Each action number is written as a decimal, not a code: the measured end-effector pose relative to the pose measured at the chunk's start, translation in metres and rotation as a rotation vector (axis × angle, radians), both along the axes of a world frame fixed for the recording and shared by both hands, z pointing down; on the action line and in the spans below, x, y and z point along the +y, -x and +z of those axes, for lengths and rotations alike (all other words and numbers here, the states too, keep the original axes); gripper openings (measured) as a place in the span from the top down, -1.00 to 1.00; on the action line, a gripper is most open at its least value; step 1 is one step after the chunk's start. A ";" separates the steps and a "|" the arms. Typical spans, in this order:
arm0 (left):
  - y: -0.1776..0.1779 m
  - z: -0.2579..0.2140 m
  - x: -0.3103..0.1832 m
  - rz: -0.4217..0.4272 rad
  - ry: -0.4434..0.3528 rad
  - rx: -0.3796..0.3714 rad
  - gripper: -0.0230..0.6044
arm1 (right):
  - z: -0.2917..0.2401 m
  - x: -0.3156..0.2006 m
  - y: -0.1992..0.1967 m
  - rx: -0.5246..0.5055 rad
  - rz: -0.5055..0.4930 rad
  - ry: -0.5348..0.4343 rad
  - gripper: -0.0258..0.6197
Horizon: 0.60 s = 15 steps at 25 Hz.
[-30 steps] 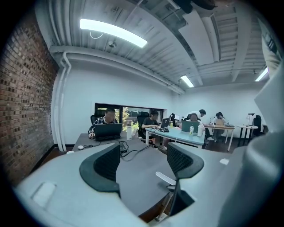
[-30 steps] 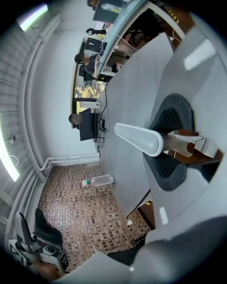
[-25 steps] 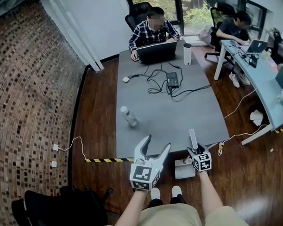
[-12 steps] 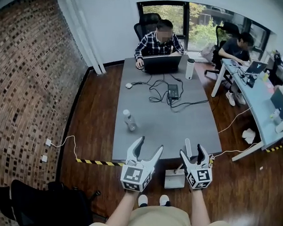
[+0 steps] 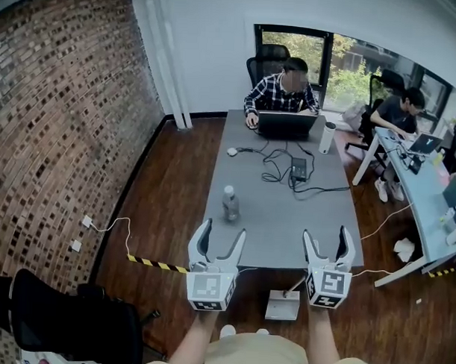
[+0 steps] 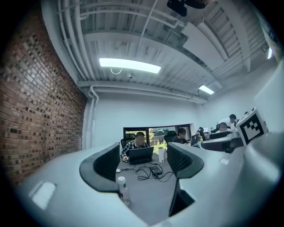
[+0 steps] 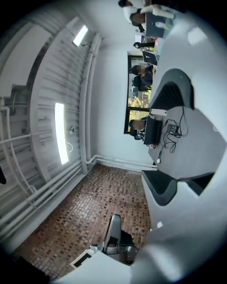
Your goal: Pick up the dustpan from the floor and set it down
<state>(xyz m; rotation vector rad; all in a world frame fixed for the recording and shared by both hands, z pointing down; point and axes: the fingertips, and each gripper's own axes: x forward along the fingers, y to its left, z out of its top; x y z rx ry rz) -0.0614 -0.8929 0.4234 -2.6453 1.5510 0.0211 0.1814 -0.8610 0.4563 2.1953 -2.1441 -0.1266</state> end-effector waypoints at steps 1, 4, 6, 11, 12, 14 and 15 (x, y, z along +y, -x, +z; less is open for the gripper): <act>0.006 0.000 -0.001 -0.014 0.001 0.007 -0.11 | -0.004 -0.001 0.004 0.008 -0.002 0.001 -0.38; 0.019 -0.001 -0.003 -0.033 0.004 0.016 -0.11 | -0.017 -0.003 0.021 -0.008 -0.037 -0.039 -0.38; 0.024 -0.002 -0.003 -0.032 0.008 0.016 -0.11 | -0.026 -0.002 0.034 -0.013 -0.053 -0.066 -0.37; 0.020 0.000 -0.001 -0.009 0.013 0.016 -0.11 | -0.040 0.005 0.044 -0.014 -0.067 -0.088 -0.37; 0.019 0.000 0.000 -0.002 0.014 0.017 -0.11 | -0.042 0.006 0.044 -0.012 -0.065 -0.090 -0.37; 0.017 0.000 0.001 0.010 0.015 0.023 -0.11 | -0.044 0.009 0.043 -0.012 -0.060 -0.093 -0.37; 0.016 0.000 0.001 0.016 0.015 0.025 -0.11 | -0.045 0.011 0.043 -0.013 -0.056 -0.094 -0.37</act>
